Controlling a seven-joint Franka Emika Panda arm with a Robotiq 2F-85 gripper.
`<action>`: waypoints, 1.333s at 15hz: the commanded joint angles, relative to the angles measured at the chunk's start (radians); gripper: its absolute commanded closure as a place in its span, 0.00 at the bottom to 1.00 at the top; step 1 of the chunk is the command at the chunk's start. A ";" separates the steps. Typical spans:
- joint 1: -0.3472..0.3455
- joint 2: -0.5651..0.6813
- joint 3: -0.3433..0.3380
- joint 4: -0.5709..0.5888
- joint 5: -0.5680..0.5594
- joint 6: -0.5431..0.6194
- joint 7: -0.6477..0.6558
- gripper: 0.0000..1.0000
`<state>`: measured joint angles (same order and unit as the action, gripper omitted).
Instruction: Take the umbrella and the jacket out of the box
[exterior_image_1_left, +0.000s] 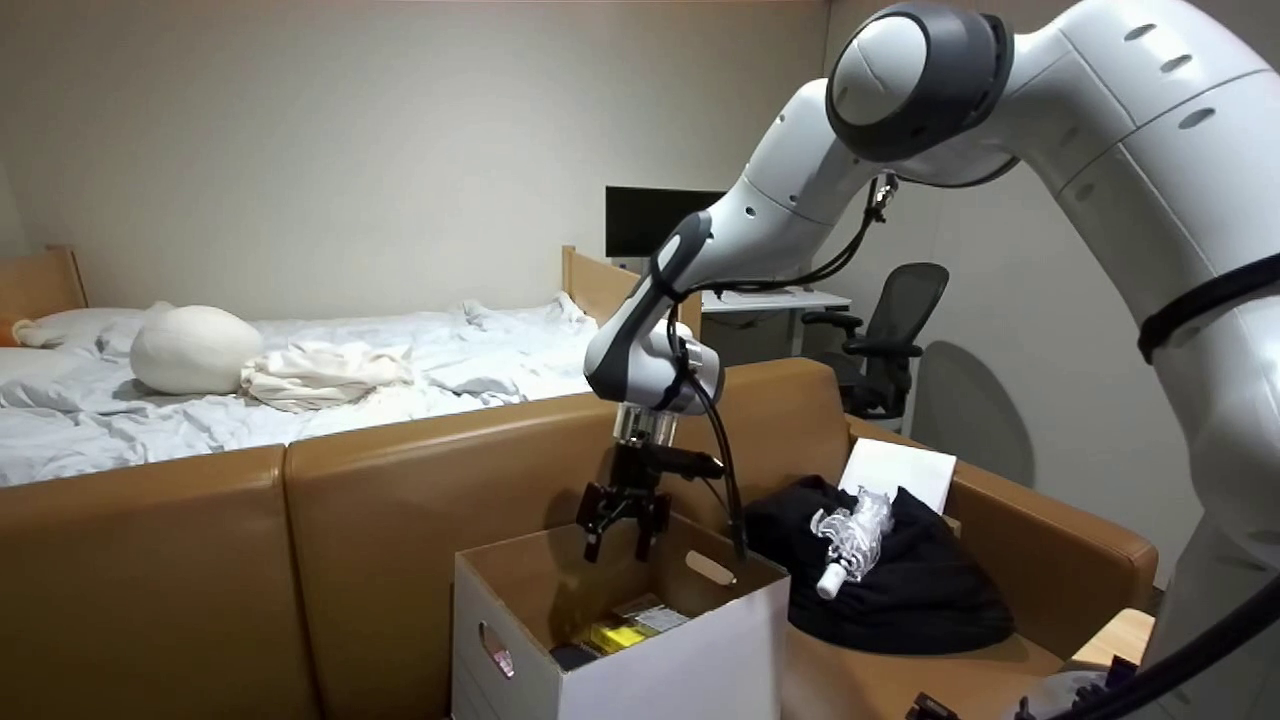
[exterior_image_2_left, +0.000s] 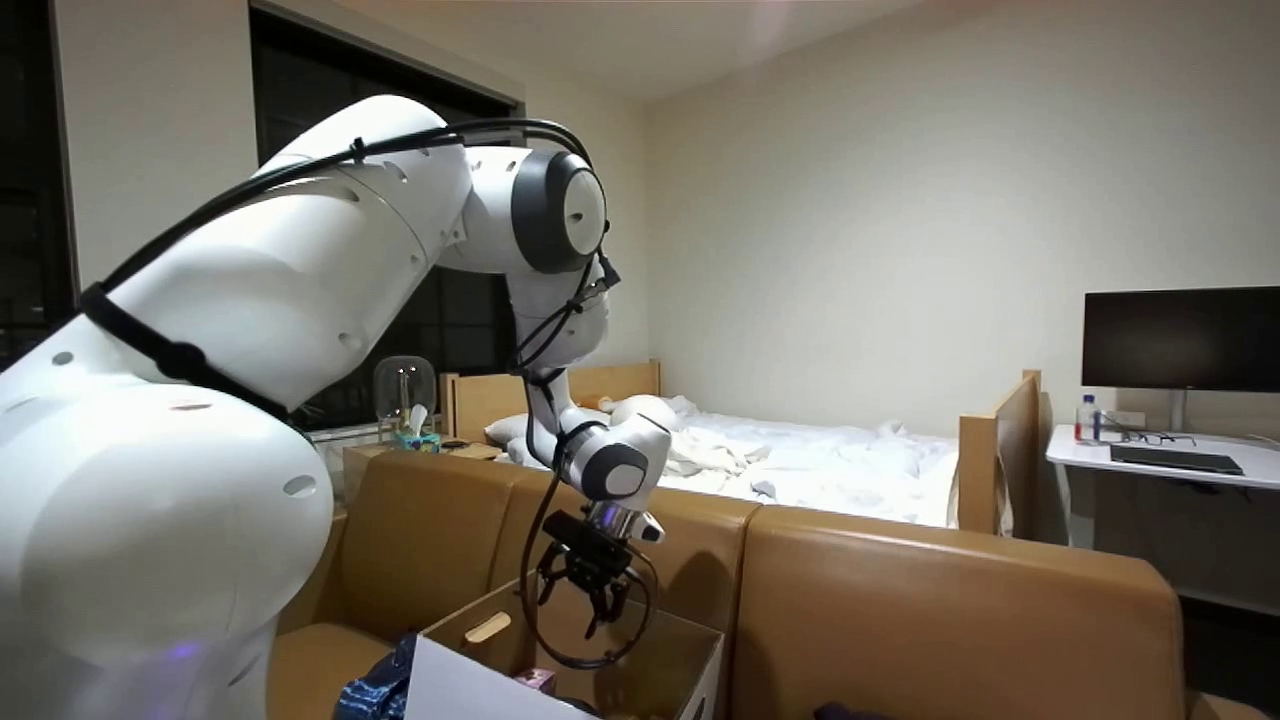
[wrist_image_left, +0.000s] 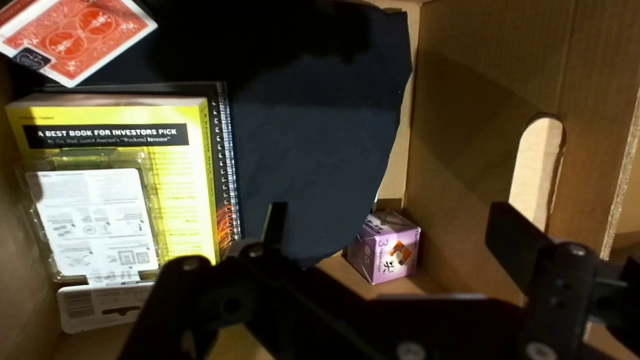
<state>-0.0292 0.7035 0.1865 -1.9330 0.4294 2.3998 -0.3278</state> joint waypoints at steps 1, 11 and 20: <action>-0.028 0.033 0.019 0.043 -0.017 -0.032 0.008 0.00; -0.081 0.093 0.087 0.124 0.015 -0.011 -0.054 0.00; -0.120 0.108 0.086 0.124 0.095 0.130 0.025 0.00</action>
<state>-0.1260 0.8132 0.2666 -1.7967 0.4878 2.4592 -0.3360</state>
